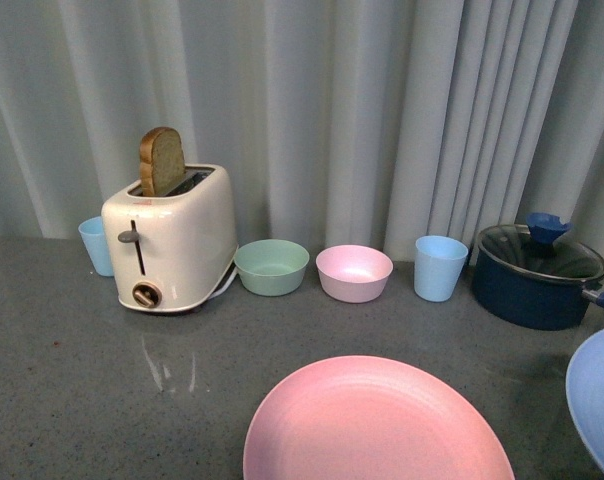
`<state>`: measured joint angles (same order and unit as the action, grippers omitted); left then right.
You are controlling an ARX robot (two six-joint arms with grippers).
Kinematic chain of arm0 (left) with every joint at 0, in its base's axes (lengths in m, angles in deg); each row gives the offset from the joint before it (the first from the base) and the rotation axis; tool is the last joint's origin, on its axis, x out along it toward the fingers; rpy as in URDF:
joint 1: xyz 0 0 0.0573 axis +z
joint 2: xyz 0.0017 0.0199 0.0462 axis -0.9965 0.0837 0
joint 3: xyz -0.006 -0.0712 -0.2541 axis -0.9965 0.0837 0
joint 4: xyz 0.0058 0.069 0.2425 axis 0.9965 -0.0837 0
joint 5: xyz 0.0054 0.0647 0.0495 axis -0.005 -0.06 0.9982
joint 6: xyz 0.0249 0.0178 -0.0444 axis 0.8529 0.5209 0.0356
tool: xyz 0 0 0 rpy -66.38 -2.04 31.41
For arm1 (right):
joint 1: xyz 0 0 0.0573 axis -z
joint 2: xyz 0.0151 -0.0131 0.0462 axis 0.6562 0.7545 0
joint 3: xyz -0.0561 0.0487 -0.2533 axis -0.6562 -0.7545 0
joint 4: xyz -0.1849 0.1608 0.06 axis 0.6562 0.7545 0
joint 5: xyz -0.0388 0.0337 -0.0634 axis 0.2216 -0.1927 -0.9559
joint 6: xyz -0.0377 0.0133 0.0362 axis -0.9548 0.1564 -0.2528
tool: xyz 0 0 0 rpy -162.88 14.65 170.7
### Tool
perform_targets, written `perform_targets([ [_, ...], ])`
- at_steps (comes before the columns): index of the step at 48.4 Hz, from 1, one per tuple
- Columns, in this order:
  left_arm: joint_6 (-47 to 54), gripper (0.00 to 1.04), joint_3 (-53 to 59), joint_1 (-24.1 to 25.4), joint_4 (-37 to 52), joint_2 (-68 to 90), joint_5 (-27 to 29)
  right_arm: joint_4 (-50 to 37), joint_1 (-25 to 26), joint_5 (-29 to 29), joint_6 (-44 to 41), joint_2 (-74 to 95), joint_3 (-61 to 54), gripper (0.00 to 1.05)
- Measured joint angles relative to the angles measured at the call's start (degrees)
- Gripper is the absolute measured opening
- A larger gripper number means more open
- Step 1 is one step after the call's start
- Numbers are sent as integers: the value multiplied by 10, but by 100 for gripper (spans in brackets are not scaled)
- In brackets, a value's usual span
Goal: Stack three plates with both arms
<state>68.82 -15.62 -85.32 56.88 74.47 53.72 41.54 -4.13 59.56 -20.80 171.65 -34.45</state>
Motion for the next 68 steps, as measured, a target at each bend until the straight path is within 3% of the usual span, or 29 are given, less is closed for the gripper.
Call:
perform_targets([
  [12,0,98,0,0,0,0,0,8,-32,50,24,-86,-14,3],
  [23,0,98,0,0,0,0,0,-46,-139,47,59,-102,-52,3],
  [38,0,98,0,0,0,0,0,-124,-294,7,139,3,-54,3],
  [68,0,98,0,0,0,0,0,-133,-376,-30,164,104,18,3],
])
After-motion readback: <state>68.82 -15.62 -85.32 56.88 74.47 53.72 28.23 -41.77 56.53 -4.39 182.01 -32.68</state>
